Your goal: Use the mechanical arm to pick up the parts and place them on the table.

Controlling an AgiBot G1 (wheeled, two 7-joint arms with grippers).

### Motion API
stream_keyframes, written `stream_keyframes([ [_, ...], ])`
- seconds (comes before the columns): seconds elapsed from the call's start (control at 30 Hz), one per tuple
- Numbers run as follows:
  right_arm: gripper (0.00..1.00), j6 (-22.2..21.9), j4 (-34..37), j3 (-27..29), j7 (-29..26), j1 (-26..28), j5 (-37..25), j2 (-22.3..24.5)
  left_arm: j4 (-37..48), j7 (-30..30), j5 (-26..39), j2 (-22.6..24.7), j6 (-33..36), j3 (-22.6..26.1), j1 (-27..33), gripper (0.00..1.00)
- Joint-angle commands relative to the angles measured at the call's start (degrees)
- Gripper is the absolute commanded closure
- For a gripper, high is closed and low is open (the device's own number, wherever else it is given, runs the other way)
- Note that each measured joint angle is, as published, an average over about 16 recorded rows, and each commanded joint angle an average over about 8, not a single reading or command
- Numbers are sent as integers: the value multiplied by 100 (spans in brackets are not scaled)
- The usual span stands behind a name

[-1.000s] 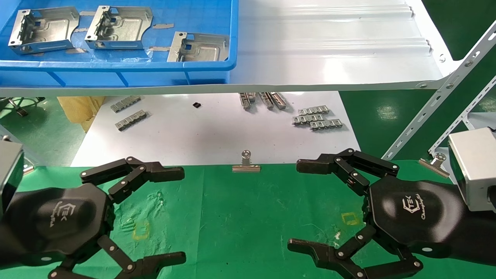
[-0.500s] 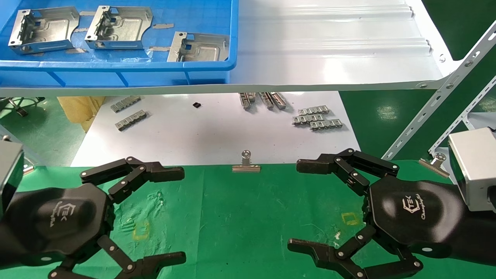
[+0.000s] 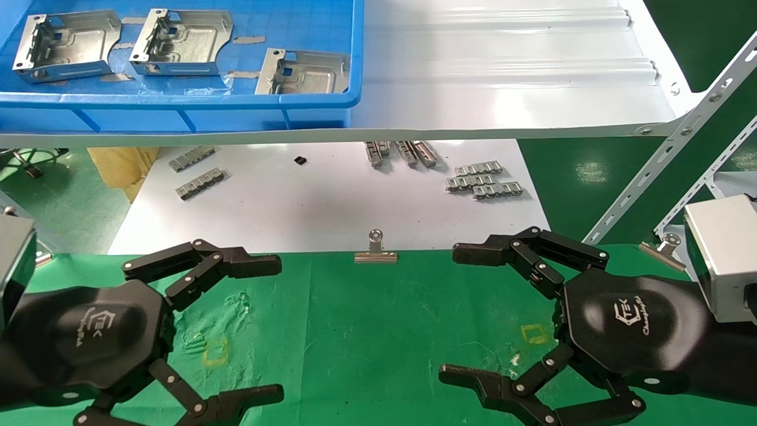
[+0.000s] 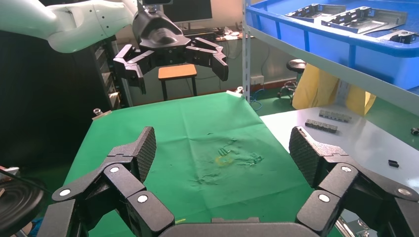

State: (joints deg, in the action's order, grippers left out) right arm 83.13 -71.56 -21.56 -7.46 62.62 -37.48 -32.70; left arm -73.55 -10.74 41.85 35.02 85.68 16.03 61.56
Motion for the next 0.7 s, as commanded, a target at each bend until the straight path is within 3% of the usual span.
stream_keyframes([
  [0.03,0,0,0,0,0,0,0,0,0,0,0,0,0,0,0,0],
  [0.67,0,0,0,0,0,0,0,0,0,0,0,0,0,0,0,0],
  [0.7,6,0,0,0,0,0,0,0,0,0,0,0,0,0,0,0],
])
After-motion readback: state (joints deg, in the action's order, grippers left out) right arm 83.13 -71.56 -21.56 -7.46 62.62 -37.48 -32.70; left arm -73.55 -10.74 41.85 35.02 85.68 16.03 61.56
